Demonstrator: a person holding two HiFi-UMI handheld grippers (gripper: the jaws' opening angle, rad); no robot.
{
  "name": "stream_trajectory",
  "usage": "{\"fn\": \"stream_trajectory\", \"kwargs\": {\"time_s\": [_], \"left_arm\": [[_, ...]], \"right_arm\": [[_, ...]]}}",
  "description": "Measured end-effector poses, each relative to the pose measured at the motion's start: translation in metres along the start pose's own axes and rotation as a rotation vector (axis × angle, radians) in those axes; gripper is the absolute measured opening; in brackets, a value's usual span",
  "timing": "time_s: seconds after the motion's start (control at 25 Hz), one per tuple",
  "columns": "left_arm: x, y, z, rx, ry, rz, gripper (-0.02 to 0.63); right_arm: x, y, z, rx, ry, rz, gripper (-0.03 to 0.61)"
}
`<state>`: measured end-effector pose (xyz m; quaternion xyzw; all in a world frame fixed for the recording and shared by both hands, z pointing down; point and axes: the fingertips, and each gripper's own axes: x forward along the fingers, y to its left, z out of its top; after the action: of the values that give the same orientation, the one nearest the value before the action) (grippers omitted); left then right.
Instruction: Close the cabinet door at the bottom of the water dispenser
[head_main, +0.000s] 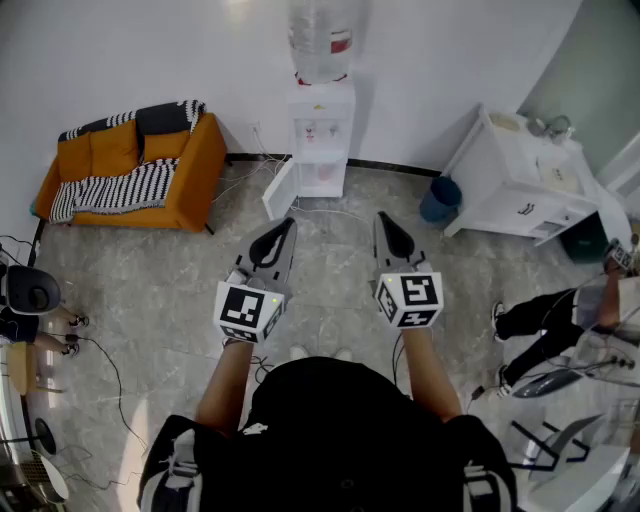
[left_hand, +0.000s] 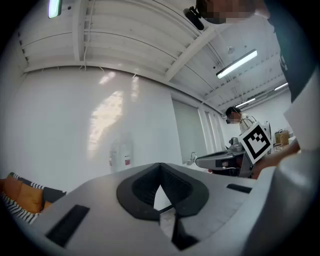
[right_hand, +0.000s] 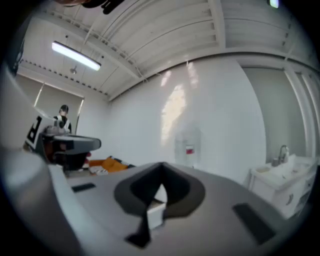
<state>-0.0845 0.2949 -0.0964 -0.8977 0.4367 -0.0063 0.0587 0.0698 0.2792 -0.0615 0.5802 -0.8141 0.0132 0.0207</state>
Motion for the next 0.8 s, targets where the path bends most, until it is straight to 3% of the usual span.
{"fn": "stream_trajectory", "kwargs": {"time_s": [0.8], "left_arm": [[0.015,-0.039,-0.002,0.009,0.012,0.032,0.009]], "right_arm": [[-0.024,-0.030,-0.006,-0.003,-0.002,0.048,0.034]]}}
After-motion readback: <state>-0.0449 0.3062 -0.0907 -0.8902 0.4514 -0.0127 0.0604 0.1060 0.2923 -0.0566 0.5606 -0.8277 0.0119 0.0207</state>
